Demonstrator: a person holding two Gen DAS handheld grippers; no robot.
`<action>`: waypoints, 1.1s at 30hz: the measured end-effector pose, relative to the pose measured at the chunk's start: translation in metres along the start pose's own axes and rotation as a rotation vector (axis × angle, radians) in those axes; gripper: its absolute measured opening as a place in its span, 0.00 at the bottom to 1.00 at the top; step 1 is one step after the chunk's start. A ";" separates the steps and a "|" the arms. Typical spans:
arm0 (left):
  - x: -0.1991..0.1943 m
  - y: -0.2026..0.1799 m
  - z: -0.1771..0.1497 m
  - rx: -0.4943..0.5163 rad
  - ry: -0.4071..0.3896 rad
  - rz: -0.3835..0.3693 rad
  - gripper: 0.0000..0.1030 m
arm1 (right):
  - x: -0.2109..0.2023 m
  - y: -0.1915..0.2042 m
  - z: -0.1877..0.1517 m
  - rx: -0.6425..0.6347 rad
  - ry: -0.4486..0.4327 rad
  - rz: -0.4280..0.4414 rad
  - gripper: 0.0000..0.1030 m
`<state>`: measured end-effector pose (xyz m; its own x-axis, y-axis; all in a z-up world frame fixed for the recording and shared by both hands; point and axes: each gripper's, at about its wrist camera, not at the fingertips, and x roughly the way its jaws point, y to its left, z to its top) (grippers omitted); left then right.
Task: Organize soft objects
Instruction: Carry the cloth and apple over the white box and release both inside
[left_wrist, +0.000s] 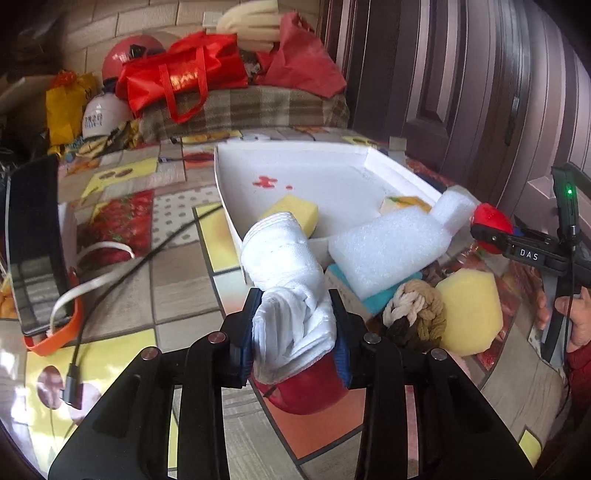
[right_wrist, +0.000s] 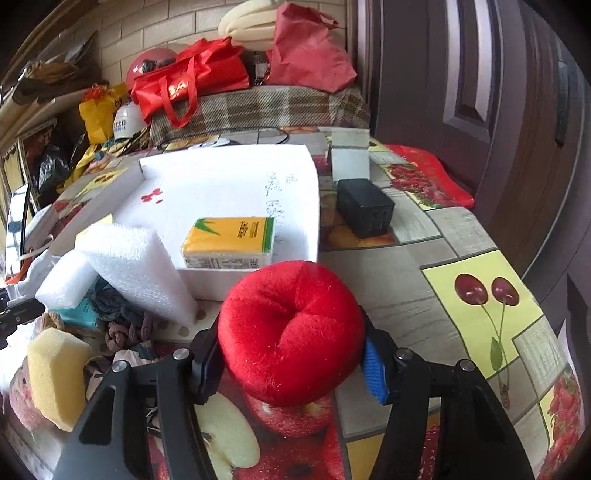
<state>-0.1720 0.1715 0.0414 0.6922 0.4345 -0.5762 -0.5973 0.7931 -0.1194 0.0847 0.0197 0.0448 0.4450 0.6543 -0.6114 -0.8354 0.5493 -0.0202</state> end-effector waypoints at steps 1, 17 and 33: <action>-0.010 -0.003 -0.001 0.013 -0.050 0.010 0.33 | -0.006 -0.004 -0.001 0.022 -0.032 -0.005 0.60; -0.039 -0.005 -0.005 -0.006 -0.252 0.138 0.33 | -0.042 -0.002 -0.003 0.057 -0.214 -0.061 0.60; 0.023 0.034 0.036 -0.118 -0.198 0.170 0.33 | 0.005 -0.014 0.019 0.131 -0.157 -0.052 0.61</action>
<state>-0.1617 0.2241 0.0531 0.6369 0.6413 -0.4279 -0.7464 0.6518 -0.1342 0.1047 0.0246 0.0570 0.5401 0.6904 -0.4813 -0.7652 0.6410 0.0607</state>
